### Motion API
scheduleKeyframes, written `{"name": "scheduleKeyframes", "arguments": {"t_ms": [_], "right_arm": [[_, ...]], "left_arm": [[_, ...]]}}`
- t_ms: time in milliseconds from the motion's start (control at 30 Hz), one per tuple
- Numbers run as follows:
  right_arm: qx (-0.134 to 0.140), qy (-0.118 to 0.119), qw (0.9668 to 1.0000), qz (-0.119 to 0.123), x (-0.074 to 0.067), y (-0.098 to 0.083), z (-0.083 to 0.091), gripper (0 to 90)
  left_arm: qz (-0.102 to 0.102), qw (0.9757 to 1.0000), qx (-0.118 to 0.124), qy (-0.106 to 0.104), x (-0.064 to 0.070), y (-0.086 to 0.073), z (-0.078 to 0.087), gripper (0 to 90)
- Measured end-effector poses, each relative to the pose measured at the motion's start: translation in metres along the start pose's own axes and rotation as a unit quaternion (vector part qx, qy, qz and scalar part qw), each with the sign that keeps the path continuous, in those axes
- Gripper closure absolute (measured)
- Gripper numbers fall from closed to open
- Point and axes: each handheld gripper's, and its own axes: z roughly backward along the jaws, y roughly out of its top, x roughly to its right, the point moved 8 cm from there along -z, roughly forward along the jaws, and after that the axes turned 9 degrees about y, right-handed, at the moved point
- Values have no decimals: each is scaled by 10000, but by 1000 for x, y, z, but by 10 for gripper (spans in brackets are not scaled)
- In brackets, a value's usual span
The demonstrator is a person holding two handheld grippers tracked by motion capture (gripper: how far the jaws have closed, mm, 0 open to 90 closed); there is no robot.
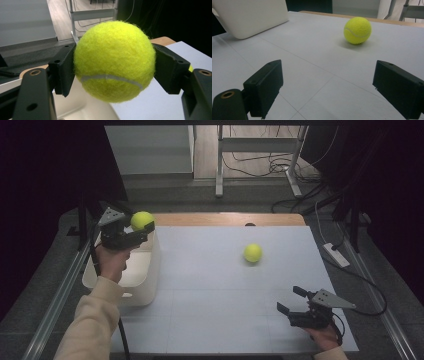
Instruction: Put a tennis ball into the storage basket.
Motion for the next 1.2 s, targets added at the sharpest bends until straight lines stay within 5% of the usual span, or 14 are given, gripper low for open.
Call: {"name": "scheduleKeyframes", "arguments": {"t_ms": [633,1200], "right_arm": [[-10,-3,10000,17,0,0,-1,96],[-10,-8,10000,9,1,0,-1,96]], "left_arm": [[142,9994,-136,295,-26,-6,-1,270],[285,9964,-386,692,-55,-13,-10,269]]}}
